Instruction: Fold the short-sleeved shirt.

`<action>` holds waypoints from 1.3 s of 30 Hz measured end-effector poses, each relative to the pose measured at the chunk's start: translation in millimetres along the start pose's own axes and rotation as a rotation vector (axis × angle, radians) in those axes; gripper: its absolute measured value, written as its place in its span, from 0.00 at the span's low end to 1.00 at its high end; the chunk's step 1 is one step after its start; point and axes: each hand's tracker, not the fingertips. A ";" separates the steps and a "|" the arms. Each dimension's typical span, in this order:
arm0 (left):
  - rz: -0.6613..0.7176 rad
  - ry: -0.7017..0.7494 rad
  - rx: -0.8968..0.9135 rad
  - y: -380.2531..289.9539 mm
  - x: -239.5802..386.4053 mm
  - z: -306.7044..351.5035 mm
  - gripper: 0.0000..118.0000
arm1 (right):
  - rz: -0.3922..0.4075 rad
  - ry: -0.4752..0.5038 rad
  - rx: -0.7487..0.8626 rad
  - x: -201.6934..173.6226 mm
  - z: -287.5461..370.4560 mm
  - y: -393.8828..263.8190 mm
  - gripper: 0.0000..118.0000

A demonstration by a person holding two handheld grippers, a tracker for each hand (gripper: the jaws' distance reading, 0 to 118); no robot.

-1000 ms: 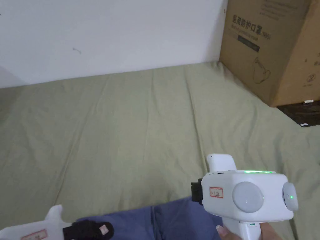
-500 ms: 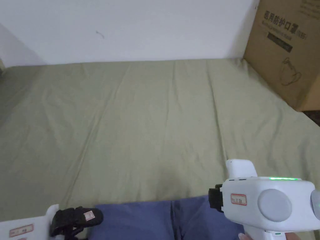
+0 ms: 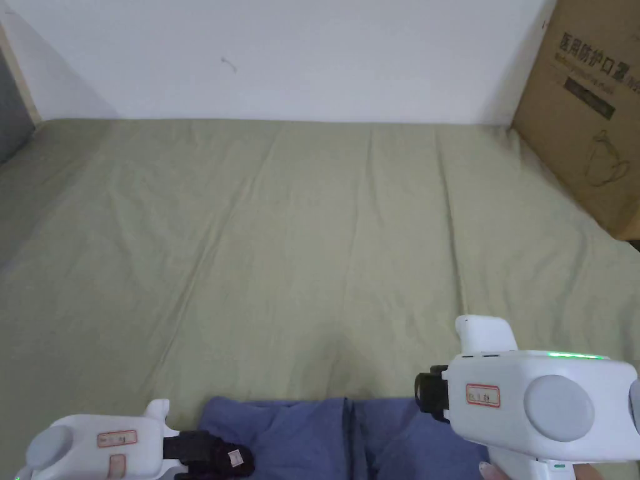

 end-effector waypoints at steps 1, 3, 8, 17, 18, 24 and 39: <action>-0.044 0.040 0.025 -3.6 8.5 4.8 0.07 | 0.004 0.007 -0.002 -0.3 0.5 -0.6 0.00; -0.126 0.067 0.062 -13.2 25.8 20.7 0.07 | 0.014 0.019 -0.007 -0.6 1.7 -1.2 0.00; -0.270 0.361 0.204 -34.0 69.2 80.7 0.07 | 0.009 0.027 0.002 6.4 6.1 -2.7 0.00; -0.354 0.675 0.314 -54.2 120.1 93.8 0.07 | -0.013 0.062 0.011 14.1 11.8 -10.0 0.00; -0.352 0.619 0.302 -54.6 126.2 87.6 0.07 | -0.016 0.065 0.014 15.0 12.9 -10.7 0.00; -0.244 0.261 0.151 -42.0 157.7 12.8 0.07 | -0.035 0.074 0.026 25.2 21.1 -14.2 0.00; -0.338 0.161 -0.034 -46.7 196.7 -105.0 0.98 | -0.104 0.043 0.039 58.2 24.7 -15.4 0.00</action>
